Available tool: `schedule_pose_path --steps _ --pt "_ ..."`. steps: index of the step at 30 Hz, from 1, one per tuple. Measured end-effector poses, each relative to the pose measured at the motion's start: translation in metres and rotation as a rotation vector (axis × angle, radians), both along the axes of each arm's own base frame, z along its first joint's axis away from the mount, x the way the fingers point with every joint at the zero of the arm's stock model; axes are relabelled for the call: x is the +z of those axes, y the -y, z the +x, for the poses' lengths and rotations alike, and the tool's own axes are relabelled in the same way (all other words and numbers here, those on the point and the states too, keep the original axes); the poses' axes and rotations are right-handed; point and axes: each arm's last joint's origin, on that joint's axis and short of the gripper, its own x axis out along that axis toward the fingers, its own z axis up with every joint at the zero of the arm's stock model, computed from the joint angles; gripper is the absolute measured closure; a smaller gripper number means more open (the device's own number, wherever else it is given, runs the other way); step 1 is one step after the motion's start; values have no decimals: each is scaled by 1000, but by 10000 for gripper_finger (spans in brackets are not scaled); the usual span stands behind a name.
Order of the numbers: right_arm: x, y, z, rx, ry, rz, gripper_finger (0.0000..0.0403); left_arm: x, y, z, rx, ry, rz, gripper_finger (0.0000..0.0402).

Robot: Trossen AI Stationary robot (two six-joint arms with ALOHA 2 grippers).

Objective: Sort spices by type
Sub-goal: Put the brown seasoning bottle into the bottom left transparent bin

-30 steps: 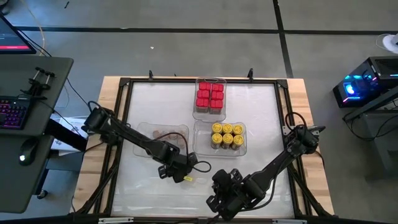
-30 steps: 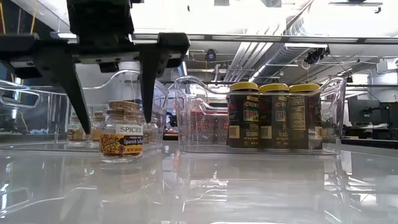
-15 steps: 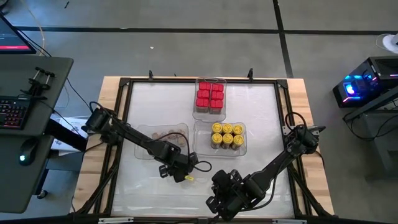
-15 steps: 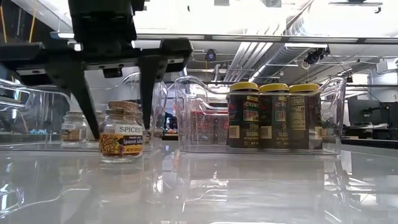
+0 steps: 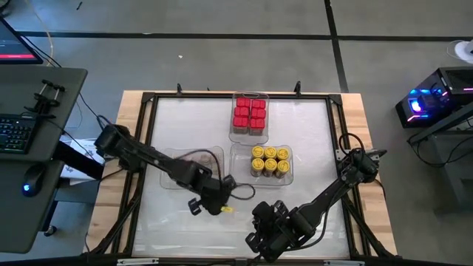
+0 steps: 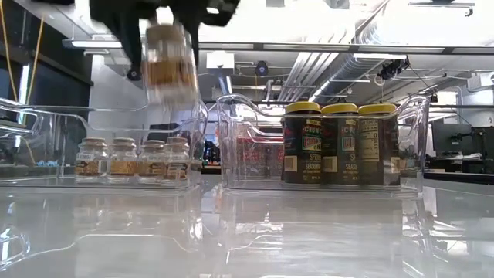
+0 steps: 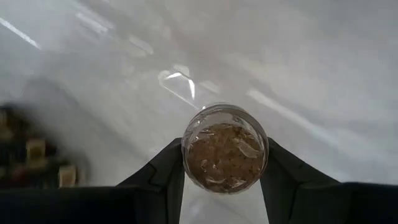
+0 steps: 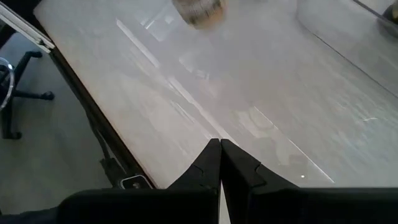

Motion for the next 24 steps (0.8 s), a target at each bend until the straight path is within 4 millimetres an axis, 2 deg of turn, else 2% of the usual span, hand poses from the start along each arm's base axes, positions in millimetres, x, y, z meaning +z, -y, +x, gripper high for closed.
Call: schedule_pose_path --steps 3,5,8,12,14,17,20,24 --pt "0 3 1 -6 -10 -9 403 31 -9 -11 105 -17 -83 273" --pt "0 6 1 -12 -18 -15 403 53 -17 -25 191 -11 -160 273" --pt "1 11 2 -23 -29 -26 403 82 -31 -57 334 15 -237 273" --pt "4 21 6 -15 -37 -47 403 100 -52 -105 552 115 -251 273" --pt "5 26 9 -11 -40 -57 403 95 -64 -129 658 157 -247 273" --pt "5 33 15 -12 -47 -66 403 68 -78 -149 811 164 -246 273" --pt "4 41 20 -4 -61 -61 403 38 -85 -154 955 130 -307 273" --pt "4 48 25 -2 -75 -48 403 10 -86 -143 1053 126 -369 273"
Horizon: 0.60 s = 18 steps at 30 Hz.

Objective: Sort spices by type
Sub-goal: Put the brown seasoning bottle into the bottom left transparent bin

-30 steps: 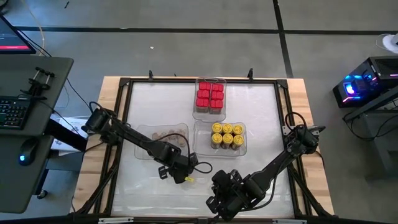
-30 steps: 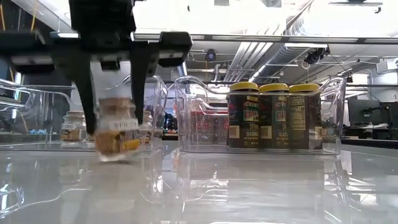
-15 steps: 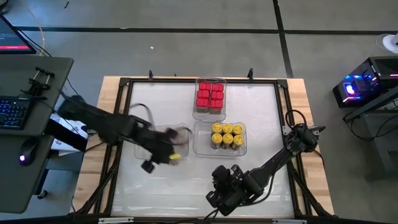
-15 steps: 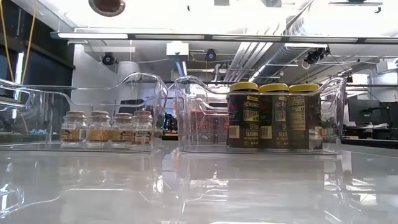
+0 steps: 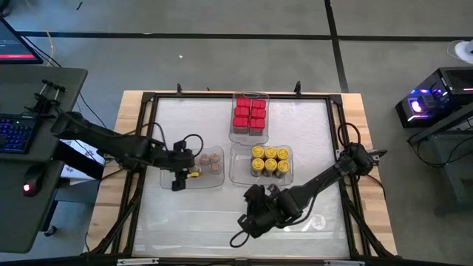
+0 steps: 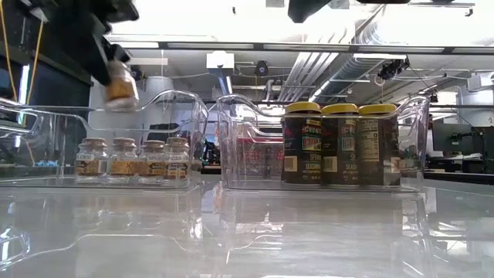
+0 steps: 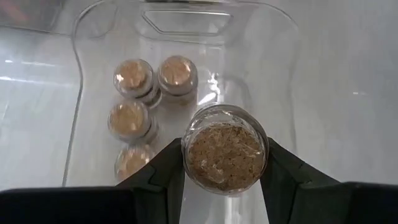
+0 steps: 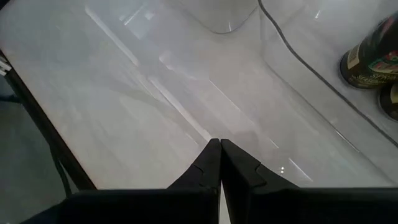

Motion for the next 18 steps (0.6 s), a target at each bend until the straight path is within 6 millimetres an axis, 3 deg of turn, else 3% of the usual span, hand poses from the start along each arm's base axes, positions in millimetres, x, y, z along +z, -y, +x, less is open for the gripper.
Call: schedule_pose_path --steps 3,12,18 --pt "0 4 3 -6 -2 18 403 -9 -2 14 16 20 -1 273" --pt "13 7 2 -11 43 64 403 -44 -14 39 -11 -138 63 273" --pt "19 7 1 -13 69 71 403 -59 -18 46 -54 -206 104 218"
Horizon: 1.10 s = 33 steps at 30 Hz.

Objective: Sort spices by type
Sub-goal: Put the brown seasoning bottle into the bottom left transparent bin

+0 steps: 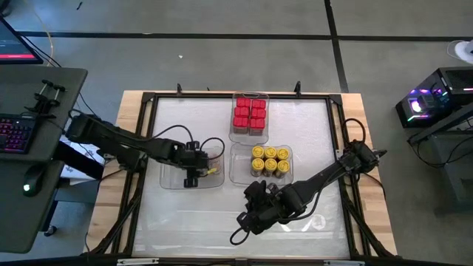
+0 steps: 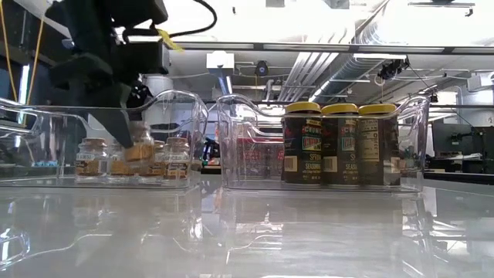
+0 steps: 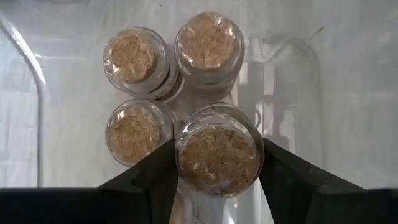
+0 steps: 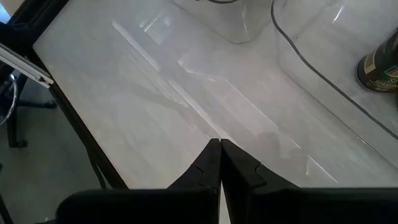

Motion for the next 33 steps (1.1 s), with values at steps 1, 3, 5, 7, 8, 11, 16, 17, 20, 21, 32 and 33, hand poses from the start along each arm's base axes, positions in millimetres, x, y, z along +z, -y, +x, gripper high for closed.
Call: schedule_pose_path --steps 1,3,5,7,8,11,16,17,20,21,32,33 --pt "0 0 0 0 0 0 403 -2 -1 1 -5 -6 5 214" --pt "0 0 0 0 0 0 403 -4 -1 4 -10 -5 10 209" --pt "0 0 0 0 0 0 403 -6 -1 5 -9 -3 16 207" --pt "0 0 0 0 0 0 403 -7 -1 7 -10 1 16 206" --pt "0 0 0 0 0 0 403 -7 -1 7 -16 3 20 205" --pt "0 0 0 1 0 0 403 -7 -1 7 -23 9 24 204" --pt "0 0 0 6 -3 0 403 -6 -1 7 -24 6 25 203" --pt "0 -1 0 8 -5 4 403 -7 -1 6 -25 1 26 203" --pt "0 -1 0 11 -7 6 403 -7 -1 6 -61 -13 43 202" --pt "0 -1 0 12 -7 5 403 -7 -1 5 -78 -16 51 202" --pt "0 -1 0 10 1 12 403 -7 -1 6 -136 -18 94 202" --pt "0 -1 1 10 4 13 403 -7 -1 6 -133 -18 101 201"
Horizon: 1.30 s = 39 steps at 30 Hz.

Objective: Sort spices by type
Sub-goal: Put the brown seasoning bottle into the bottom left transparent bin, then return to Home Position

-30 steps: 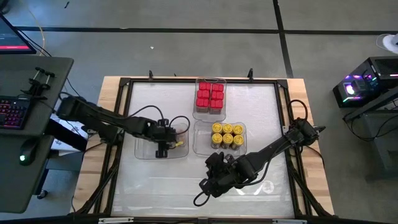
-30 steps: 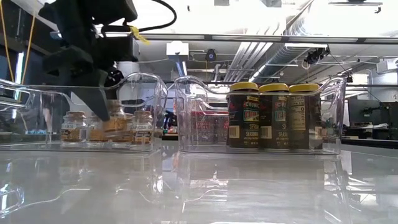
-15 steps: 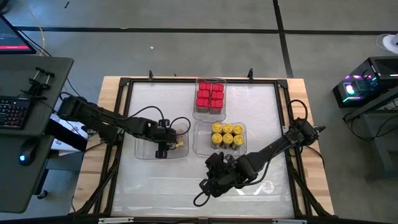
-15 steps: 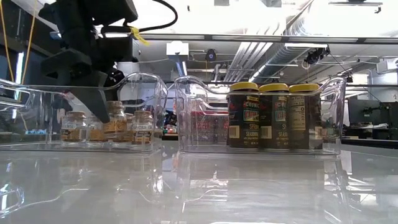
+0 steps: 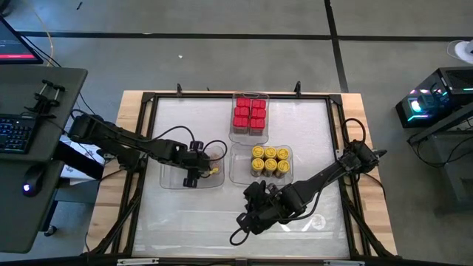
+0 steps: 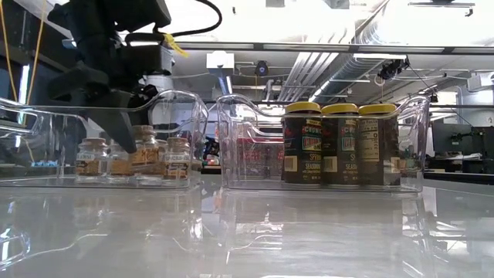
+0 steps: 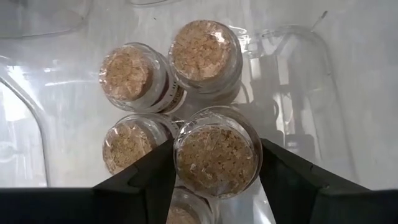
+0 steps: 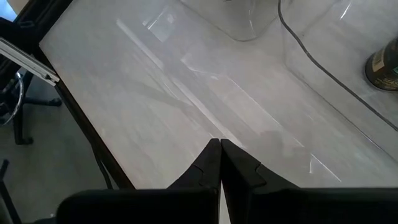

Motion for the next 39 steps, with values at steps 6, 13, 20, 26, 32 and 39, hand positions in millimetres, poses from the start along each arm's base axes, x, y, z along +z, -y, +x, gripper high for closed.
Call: schedule_pose_path --steps 6,13,20,26,32,39 --pt "0 0 1 2 8 3 403 0 0 0 5 1 7 179" --pt "1 -1 1 2 17 8 403 0 0 0 4 0 7 147" --pt "3 -1 2 32 28 -2 403 19 1 5 -4 -27 -1 146" --pt "20 3 -5 63 61 -6 403 48 4 11 -31 -56 -63 146" --pt "36 10 -15 67 94 -43 403 66 5 13 -35 -59 -65 147" --pt "55 12 -32 143 109 -86 403 100 5 6 -4 13 -138 147"
